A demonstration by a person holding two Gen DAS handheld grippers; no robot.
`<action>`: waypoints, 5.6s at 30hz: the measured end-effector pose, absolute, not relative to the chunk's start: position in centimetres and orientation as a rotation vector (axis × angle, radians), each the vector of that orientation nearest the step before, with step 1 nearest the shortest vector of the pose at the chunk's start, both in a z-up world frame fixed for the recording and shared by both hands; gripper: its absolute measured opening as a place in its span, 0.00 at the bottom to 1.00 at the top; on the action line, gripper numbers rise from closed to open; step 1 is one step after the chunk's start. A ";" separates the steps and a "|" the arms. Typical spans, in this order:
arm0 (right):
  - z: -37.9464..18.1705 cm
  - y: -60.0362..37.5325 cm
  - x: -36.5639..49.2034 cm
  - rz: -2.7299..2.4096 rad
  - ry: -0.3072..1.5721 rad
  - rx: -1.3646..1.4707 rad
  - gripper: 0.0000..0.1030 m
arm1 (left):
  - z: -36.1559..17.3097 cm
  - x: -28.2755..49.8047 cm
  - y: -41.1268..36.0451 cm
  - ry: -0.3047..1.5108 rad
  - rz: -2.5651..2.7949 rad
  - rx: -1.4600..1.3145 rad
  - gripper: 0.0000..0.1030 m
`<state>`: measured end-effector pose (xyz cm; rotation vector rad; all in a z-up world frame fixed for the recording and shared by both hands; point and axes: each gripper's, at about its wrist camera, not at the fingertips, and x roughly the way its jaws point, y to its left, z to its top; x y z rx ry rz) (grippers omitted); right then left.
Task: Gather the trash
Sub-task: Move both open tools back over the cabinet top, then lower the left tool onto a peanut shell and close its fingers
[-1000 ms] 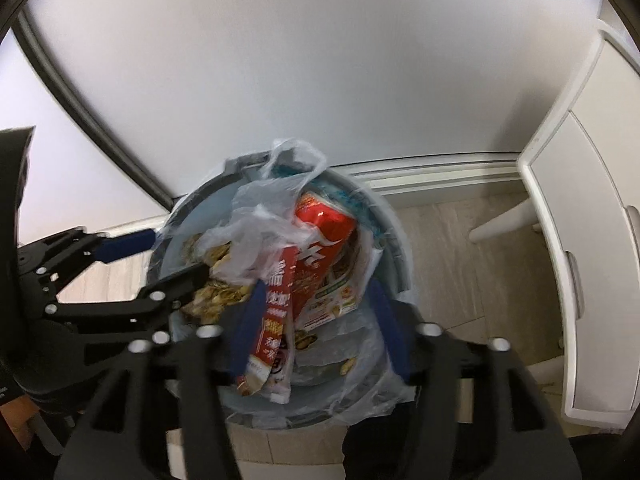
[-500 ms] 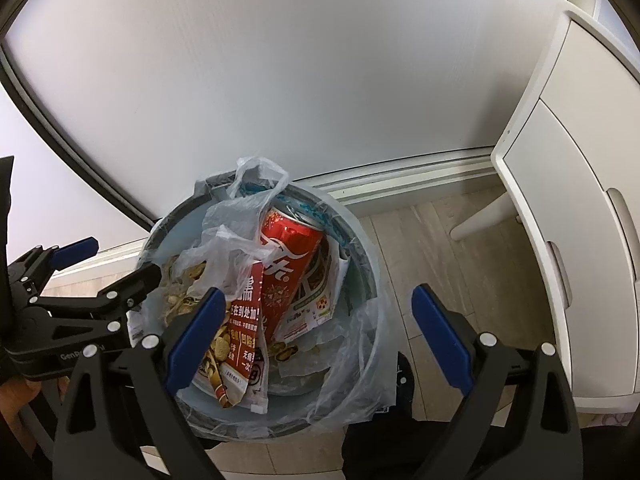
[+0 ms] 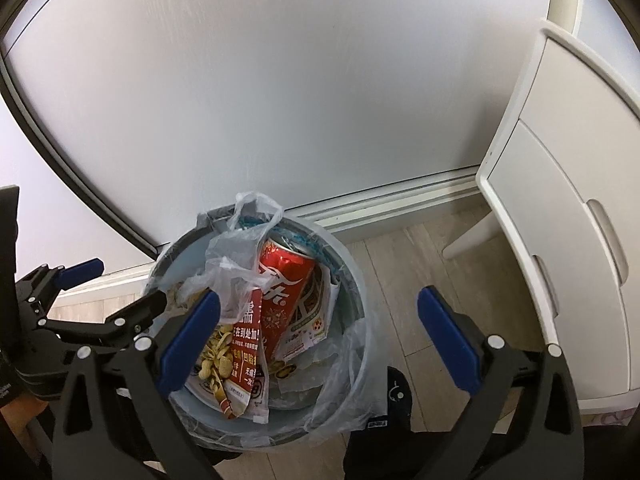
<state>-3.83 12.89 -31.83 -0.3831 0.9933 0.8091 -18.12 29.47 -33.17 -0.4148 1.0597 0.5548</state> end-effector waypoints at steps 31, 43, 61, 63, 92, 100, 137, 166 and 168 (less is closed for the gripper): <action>-10.3 0.2 -0.9 0.546 0.525 -0.168 0.94 | -9.2 -12.7 21.3 0.542 0.406 -0.244 0.94; -9.3 -12.0 3.0 0.325 0.533 -0.069 0.94 | -7.2 -6.4 14.8 0.580 0.171 -0.212 0.94; -8.7 -19.3 9.9 0.228 0.619 -0.113 0.94 | -5.6 4.7 3.5 0.598 -0.097 -0.054 0.94; -9.3 -19.8 11.0 0.225 0.632 -0.101 0.94 | -5.9 6.0 3.0 0.607 -0.113 -0.057 0.94; -14.4 -20.4 19.7 0.249 0.749 -0.050 0.73 | -12.8 17.2 0.7 0.759 -0.233 -0.061 0.65; -15.5 -20.0 21.5 0.288 0.794 -0.054 0.72 | -14.4 18.5 0.9 0.778 -0.246 -0.049 0.63; -17.3 -18.1 24.0 0.318 0.838 -0.066 0.64 | -16.5 20.3 1.0 0.768 -0.231 -0.001 0.17; -18.1 -16.0 25.5 0.336 0.892 -0.075 0.46 | -16.8 20.2 1.3 0.751 -0.233 -0.012 0.02; -18.1 -15.8 25.6 0.342 0.892 -0.080 0.40 | -16.8 20.2 1.3 0.752 -0.235 -0.012 0.02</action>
